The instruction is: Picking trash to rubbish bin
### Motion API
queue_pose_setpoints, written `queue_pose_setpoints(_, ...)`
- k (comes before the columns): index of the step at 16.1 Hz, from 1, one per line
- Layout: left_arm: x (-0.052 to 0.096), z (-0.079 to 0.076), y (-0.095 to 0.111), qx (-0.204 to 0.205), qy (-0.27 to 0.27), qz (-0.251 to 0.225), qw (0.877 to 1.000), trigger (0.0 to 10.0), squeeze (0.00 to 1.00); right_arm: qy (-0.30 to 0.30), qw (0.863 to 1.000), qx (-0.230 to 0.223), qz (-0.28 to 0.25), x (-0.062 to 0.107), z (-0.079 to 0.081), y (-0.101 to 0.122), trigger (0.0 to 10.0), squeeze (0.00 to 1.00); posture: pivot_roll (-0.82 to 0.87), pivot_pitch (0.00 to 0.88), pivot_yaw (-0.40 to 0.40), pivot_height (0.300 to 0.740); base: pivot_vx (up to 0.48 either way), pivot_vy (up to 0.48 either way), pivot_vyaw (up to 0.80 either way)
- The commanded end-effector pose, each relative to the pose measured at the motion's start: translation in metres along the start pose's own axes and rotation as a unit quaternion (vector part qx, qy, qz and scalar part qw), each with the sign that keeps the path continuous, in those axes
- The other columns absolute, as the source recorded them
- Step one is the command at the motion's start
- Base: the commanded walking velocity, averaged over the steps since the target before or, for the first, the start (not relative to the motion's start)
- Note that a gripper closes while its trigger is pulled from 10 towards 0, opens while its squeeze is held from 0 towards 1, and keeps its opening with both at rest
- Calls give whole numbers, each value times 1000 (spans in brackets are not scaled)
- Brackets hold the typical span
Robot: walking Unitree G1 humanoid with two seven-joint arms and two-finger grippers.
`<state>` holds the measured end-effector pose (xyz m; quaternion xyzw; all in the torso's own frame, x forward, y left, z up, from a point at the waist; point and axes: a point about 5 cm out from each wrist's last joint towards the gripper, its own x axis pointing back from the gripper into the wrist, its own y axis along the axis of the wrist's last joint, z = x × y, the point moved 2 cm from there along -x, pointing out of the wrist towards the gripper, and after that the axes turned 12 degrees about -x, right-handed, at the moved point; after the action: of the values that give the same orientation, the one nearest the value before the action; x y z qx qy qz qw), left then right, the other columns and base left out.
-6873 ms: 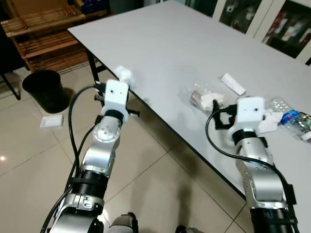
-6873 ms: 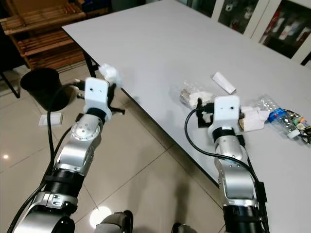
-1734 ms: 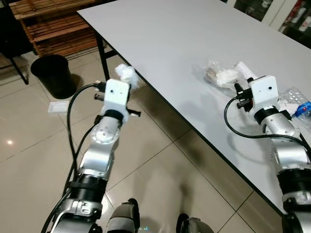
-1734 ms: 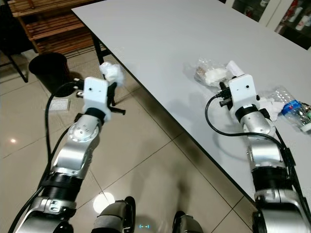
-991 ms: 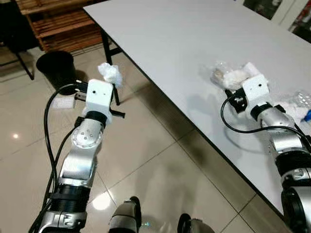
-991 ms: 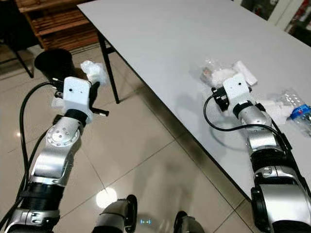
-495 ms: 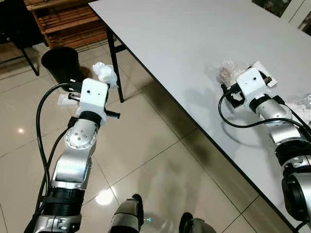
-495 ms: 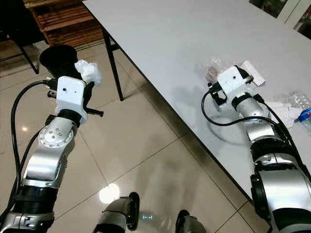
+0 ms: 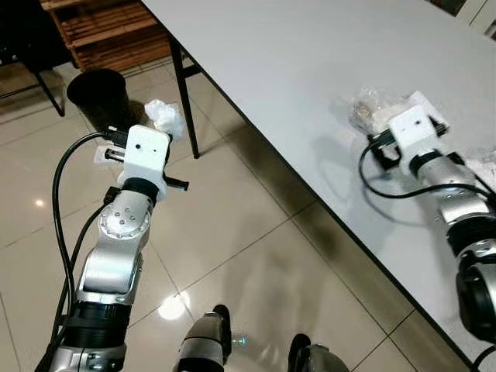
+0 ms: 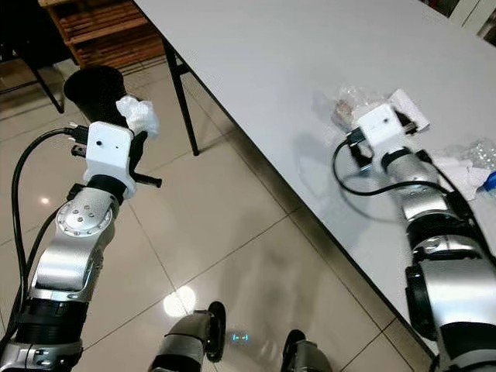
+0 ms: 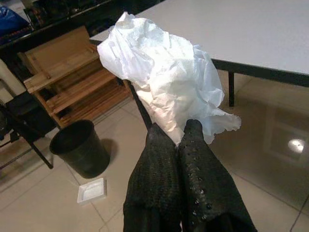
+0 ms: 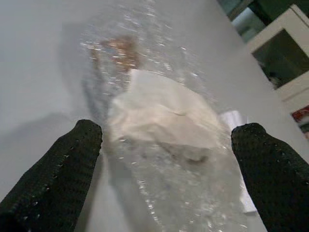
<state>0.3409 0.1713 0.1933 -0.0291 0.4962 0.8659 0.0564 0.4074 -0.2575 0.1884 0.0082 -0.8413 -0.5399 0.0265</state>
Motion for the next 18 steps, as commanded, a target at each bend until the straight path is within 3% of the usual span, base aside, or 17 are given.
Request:
queue_pose_setpoints(1, 4, 1, 0, -3, -2, -1, 1000, 0, 0, -19, 1000, 1, 17, 3, -10, -6, 10000, 1000, 560, 282, -11, 740, 0, 0, 0)
queue_pose_setpoints(2, 5, 2, 0, -4, -1, 0, 1000, 0, 0, -21, 1000, 1, 18, 3, -10, -7, 10000, 953, 560, 282, -11, 740, 0, 0, 0)
queue_pose_setpoints(3, 5, 3, 0, -4, 0, 0, 1000, 0, 0, -21, 1000, 1, 20, 3, -9, -8, 10000, 204, 568, 282, -11, 740, 0, 0, 0)
queue_pose_setpoints(4, 5, 3, 0, -4, 0, 1, 1000, 0, 0, -19, 1000, -2, 25, 3, -7, -10, 10000, 0, 568, 282, -11, 740, 0, 0, 0)
queue_pose_setpoints(10, 6, 4, 1, -7, -2, 1, 1000, 0, 0, 20, 996, -61, 58, 7, 10, -31, 9725, 0, 580, 286, -3, 740, 0, 0, 0)
queue_pose_setpoints(11, 6, 3, 1, -7, -3, 1, 1000, 0, 0, 20, 996, -65, 61, 8, 11, -32, 2784, 0, 580, 285, -5, 740, 0, 0, 0)
queue_pose_setpoints(12, 6, 3, 2, -7, -4, 1, 1000, 0, 0, 21, 996, -66, 63, 8, 12, -33, 0, 0, 580, 285, -4, 740, 0, 0, 0)
queue_pose_setpoints(18, 6, 4, 3, -8, -2, 1, 1000, 0, 0, 33, 995, -69, 65, 8, 22, -36, 0, 0, 597, 284, -5, 740, 0, 0, 0)
